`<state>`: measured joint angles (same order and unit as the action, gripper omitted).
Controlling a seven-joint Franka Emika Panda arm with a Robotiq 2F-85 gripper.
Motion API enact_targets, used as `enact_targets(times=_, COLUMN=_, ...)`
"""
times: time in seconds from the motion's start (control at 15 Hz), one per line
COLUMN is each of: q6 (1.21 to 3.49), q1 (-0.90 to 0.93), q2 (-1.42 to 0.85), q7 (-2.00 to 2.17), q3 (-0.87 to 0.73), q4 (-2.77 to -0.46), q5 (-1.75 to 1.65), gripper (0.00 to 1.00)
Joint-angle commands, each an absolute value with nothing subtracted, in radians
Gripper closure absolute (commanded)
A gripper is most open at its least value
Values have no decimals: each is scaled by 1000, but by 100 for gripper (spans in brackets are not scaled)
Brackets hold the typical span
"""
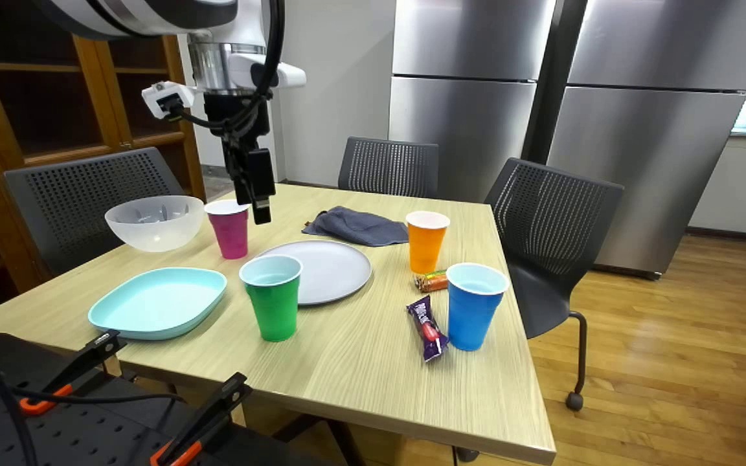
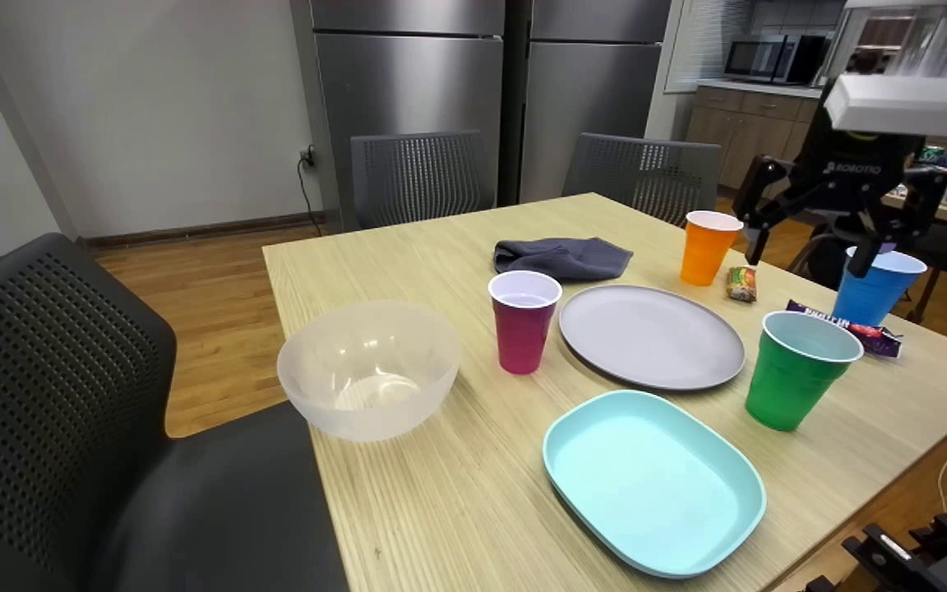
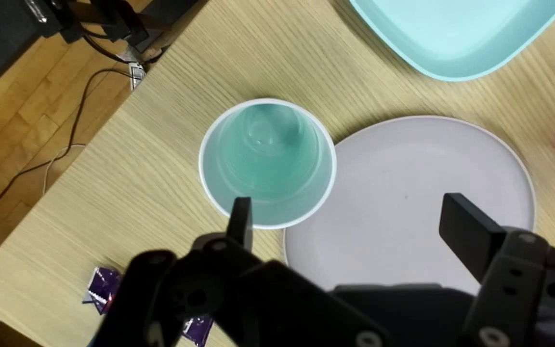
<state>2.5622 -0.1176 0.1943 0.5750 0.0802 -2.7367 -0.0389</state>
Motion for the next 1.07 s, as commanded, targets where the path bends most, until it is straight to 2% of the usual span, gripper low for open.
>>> enact_targets(times=0.0, q6=2583, q1=-124, q2=103, q7=661, q3=85, q4=-2700, q5=-107, gripper=0)
enact_targets(times=1.0, q6=2615, q1=-3, q2=-141, q7=798, q3=-25, q4=-2585, q5=-271, gripper=0)
